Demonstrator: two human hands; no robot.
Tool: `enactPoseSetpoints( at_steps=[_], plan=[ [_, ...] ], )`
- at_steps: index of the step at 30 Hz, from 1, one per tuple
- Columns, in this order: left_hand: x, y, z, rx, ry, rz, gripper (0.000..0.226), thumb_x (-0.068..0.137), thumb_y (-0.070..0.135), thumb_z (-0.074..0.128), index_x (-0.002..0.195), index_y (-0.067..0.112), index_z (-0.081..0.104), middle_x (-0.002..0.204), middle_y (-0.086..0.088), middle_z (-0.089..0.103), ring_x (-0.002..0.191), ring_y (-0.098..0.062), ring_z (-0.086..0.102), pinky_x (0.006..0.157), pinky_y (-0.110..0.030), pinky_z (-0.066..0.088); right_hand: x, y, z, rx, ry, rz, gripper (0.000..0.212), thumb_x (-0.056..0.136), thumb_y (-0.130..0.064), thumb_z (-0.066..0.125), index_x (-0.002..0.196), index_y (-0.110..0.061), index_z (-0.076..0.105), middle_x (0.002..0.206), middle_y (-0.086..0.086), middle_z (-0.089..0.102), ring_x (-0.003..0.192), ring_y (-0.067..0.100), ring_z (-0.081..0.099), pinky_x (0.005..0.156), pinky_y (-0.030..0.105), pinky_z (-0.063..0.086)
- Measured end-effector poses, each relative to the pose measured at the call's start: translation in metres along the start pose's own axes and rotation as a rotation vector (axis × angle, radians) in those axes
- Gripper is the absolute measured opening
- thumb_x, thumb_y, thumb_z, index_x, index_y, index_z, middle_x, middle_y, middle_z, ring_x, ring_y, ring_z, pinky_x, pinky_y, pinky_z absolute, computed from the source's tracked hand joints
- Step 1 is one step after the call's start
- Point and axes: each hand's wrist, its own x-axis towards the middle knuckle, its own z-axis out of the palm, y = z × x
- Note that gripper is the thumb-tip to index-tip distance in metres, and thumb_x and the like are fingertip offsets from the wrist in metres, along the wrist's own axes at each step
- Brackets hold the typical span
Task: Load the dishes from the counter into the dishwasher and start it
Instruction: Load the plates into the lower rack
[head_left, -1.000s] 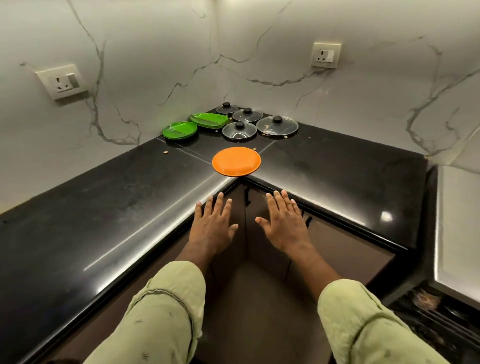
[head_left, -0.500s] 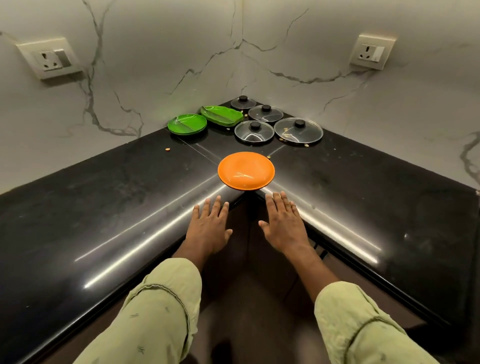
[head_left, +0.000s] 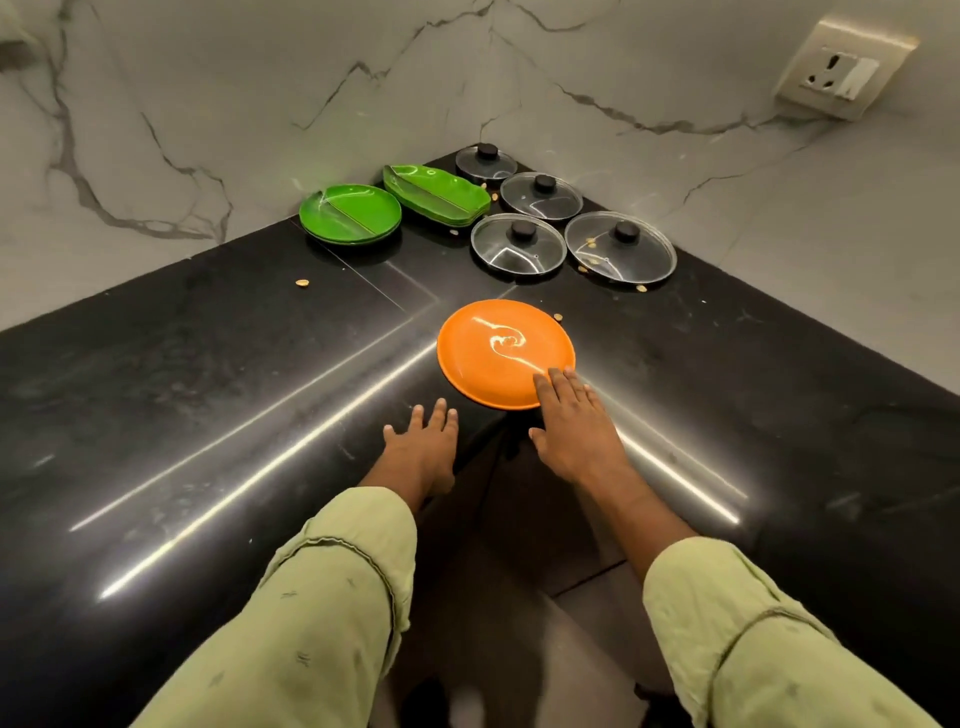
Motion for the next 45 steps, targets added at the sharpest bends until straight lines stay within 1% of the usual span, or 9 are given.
enactPoseSetpoints(
  at_steps=[10,16,22,25,29,32,36,39,45],
  plan=[
    [0.027,0.01,-0.021,-0.068,-0.147,-0.028,0.121,0.082,0.014,0.08,0.156,0.018,-0.016,0.161,0.003,-0.03,0.15,-0.033,-0.017,0.11,-0.075,0.016,0.07,-0.013,0.013,-0.236,-0.248,-0.124,0.087,0.094,-0.023,0.061,0.156,-0.019,-0.001,0.163,0.018,0.0,0.148,0.042,0.008,0.119,0.054,0.015],
    [0.029,0.007,-0.023,-0.066,-0.179,-0.028,0.122,0.081,0.013,0.08,0.156,0.017,-0.016,0.16,0.002,-0.031,0.15,-0.034,-0.018,0.11,-0.075,0.016,0.075,-0.022,0.014,-0.428,-0.208,-0.21,0.074,0.1,-0.02,0.052,0.154,-0.008,0.003,0.156,0.031,0.016,0.138,0.049,0.032,0.104,0.053,0.04],
    [0.027,0.007,-0.025,-0.057,-0.162,-0.021,0.122,0.08,0.017,0.082,0.156,0.018,-0.014,0.161,0.003,-0.028,0.15,-0.034,-0.016,0.109,-0.075,0.018,0.074,-0.03,-0.008,-0.412,-0.229,-0.214,0.075,0.096,-0.021,0.053,0.154,-0.008,0.008,0.154,0.032,0.024,0.131,0.046,0.043,0.095,0.048,0.046],
    [0.023,0.006,-0.026,-0.063,-0.154,-0.01,0.122,0.08,0.018,0.082,0.157,0.019,-0.013,0.162,0.003,-0.027,0.15,-0.034,-0.016,0.109,-0.075,0.018,0.068,-0.036,-0.023,-0.398,-0.179,-0.238,0.072,0.094,-0.02,0.052,0.154,-0.008,0.014,0.148,0.03,0.036,0.116,0.042,0.056,0.08,0.042,0.048],
    [0.018,0.004,-0.025,-0.069,-0.117,0.012,0.119,0.081,0.016,0.081,0.158,0.02,-0.011,0.162,0.005,-0.026,0.15,-0.032,-0.016,0.11,-0.074,0.017,0.055,-0.038,-0.043,-0.203,-0.033,-0.132,0.048,0.093,-0.017,0.048,0.139,-0.008,0.039,0.117,0.018,0.061,0.097,0.038,0.061,0.066,0.037,0.039],
    [0.015,0.002,-0.02,-0.081,-0.059,0.032,0.119,0.08,0.012,0.081,0.158,0.021,-0.008,0.163,0.005,-0.023,0.151,-0.03,-0.015,0.112,-0.073,0.016,0.044,-0.031,-0.06,0.022,0.279,0.098,0.021,0.094,-0.014,0.044,0.111,-0.008,0.055,0.096,0.017,0.068,0.087,0.04,0.066,0.067,0.042,0.048],
    [0.013,-0.001,-0.013,-0.071,0.025,0.071,0.118,0.08,0.014,0.08,0.158,0.023,-0.007,0.165,0.0,-0.017,0.152,-0.032,-0.009,0.117,-0.066,0.013,0.022,-0.005,-0.064,0.386,0.648,0.451,0.022,0.1,-0.013,0.041,0.109,-0.007,0.06,0.095,0.018,0.069,0.084,0.037,0.068,0.069,0.045,0.055],
    [0.008,0.002,0.0,0.006,0.171,0.107,0.109,0.087,0.026,0.074,0.158,0.021,-0.009,0.166,-0.006,-0.012,0.153,-0.031,-0.002,0.121,-0.056,0.011,0.001,0.019,-0.053,0.76,0.654,0.729,0.018,0.092,-0.008,0.043,0.094,-0.005,0.061,0.091,0.016,0.066,0.084,0.035,0.063,0.068,0.043,0.053],
    [-0.021,0.026,0.018,-0.011,0.559,0.167,0.077,0.102,0.046,0.043,0.159,0.022,-0.003,0.166,-0.004,-0.007,0.153,-0.025,-0.004,0.122,-0.051,-0.002,-0.056,0.049,-0.008,1.212,0.532,0.978,0.024,0.084,-0.001,0.045,0.065,-0.015,0.05,0.074,0.011,0.059,0.071,0.031,0.057,0.063,0.044,0.052]
  ],
)
